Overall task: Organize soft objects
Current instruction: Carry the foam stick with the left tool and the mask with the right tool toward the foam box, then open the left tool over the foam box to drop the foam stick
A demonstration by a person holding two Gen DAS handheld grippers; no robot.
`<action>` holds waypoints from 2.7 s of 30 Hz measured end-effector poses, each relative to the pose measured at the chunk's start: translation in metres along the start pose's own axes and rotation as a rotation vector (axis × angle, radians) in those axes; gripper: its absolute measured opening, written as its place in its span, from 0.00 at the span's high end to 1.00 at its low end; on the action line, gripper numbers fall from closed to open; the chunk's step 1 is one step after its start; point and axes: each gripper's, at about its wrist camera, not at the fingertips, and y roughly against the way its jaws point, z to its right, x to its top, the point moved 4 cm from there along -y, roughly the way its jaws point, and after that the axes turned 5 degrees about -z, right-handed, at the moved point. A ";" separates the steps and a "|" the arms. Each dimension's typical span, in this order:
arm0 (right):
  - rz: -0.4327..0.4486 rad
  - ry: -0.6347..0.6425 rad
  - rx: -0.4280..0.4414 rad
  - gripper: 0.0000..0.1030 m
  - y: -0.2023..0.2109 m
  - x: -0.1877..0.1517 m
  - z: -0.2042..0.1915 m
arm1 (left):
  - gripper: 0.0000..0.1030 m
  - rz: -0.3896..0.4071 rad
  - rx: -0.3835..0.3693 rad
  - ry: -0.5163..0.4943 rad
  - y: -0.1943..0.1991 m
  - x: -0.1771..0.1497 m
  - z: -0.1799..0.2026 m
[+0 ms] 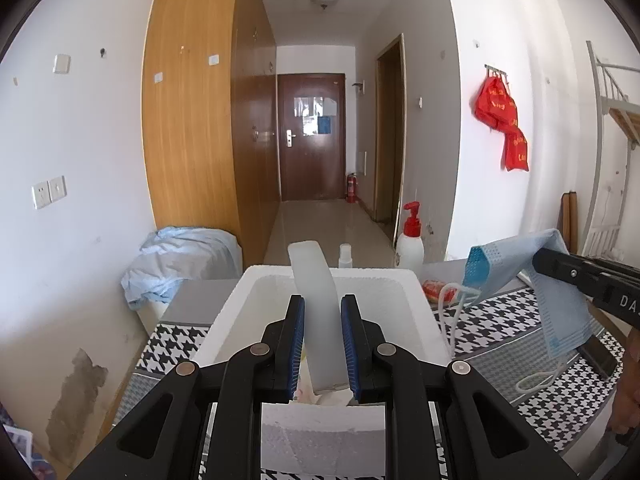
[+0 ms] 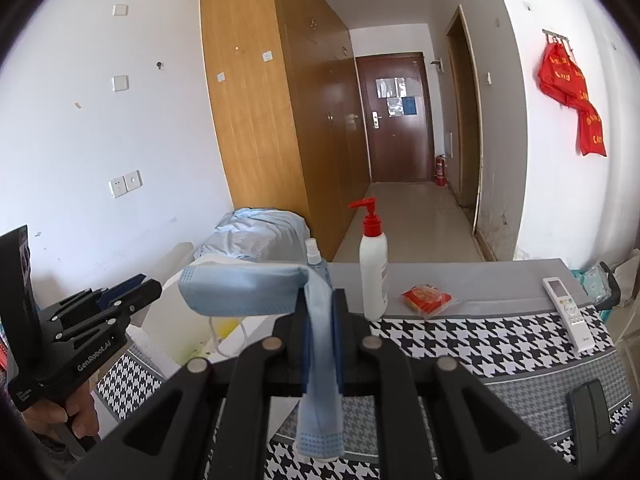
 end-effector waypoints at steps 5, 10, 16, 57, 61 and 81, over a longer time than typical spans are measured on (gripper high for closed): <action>-0.001 -0.003 -0.004 0.88 -0.002 0.001 -0.001 | 0.80 -0.018 0.000 0.009 -0.007 0.002 -0.004; 0.000 -0.001 -0.012 0.88 -0.002 0.002 -0.002 | 0.70 -0.020 -0.001 0.007 -0.010 0.004 -0.005; 0.004 -0.003 -0.019 0.88 -0.001 0.003 -0.003 | 0.24 0.000 0.003 0.028 -0.007 0.003 -0.012; -0.039 0.124 0.090 0.88 -0.037 0.033 -0.081 | 0.11 0.033 0.169 0.112 0.027 -0.012 -0.080; -0.059 0.133 0.094 0.88 -0.048 0.033 -0.088 | 0.11 0.033 0.178 0.129 0.030 -0.015 -0.087; -0.131 0.149 0.086 0.88 -0.083 0.030 -0.104 | 0.11 0.037 0.205 0.174 0.049 -0.029 -0.107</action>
